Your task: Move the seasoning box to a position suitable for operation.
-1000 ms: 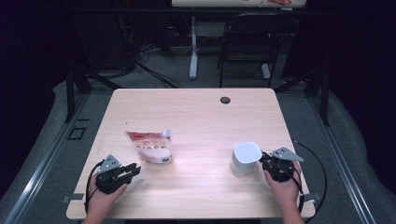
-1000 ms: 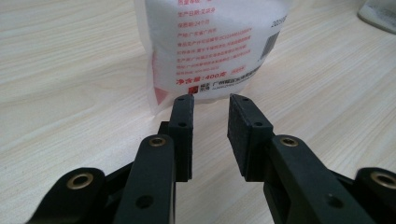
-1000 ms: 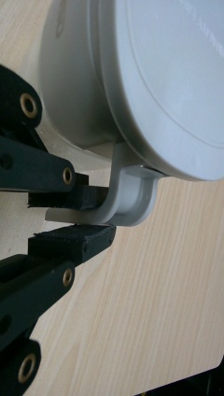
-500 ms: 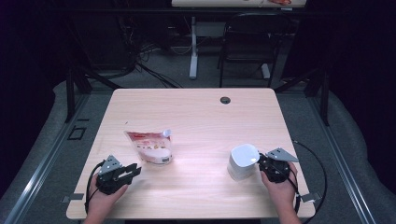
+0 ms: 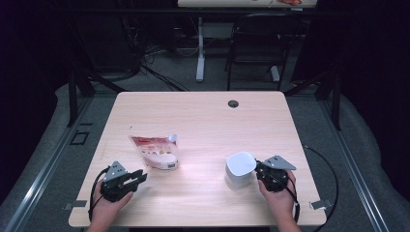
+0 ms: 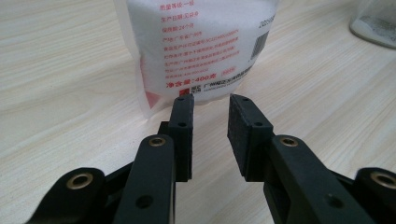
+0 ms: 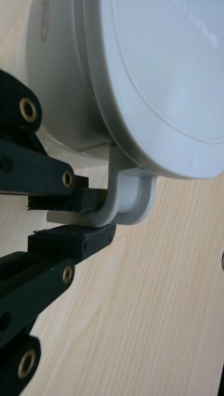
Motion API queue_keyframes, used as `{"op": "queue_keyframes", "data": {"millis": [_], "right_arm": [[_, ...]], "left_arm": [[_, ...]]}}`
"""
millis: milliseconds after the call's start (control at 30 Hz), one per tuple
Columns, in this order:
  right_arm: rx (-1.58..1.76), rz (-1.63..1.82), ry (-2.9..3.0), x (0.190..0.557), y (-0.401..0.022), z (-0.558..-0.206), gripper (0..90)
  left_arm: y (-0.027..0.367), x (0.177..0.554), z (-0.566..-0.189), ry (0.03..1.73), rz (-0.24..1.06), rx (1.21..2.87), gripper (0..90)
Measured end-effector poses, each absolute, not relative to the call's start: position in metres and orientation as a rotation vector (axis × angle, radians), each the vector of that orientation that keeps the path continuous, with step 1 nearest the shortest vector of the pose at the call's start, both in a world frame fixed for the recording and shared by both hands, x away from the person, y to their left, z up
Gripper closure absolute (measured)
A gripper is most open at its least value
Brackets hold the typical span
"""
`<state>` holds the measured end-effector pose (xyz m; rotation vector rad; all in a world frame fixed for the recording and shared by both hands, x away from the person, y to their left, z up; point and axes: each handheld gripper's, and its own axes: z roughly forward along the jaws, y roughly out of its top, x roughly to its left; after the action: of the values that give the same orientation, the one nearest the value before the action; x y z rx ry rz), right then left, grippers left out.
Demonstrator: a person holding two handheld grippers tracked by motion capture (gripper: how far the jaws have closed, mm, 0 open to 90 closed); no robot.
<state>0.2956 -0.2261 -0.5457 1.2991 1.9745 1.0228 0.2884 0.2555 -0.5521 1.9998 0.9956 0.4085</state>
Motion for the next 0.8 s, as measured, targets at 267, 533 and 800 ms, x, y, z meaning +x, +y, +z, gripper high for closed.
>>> {"op": "queue_keyframes", "data": {"millis": [267, 533, 800], "right_arm": [[1.253, 1.089, 2.029, 0.294, -0.219, -0.549, 80.8], [1.226, 1.134, 2.088, 0.285, -0.225, -0.548, 79.9], [1.242, 1.102, 2.138, 0.271, -0.227, -0.542, 78.7]], "left_arm": [[0.255, 0.288, -0.553, 0.993, 0.417, 2.002, 70.5], [0.256, 0.287, -0.552, 0.992, 0.415, 2.004, 70.0], [0.257, 0.286, -0.551, 0.988, 0.418, 2.001, 69.7]]}}
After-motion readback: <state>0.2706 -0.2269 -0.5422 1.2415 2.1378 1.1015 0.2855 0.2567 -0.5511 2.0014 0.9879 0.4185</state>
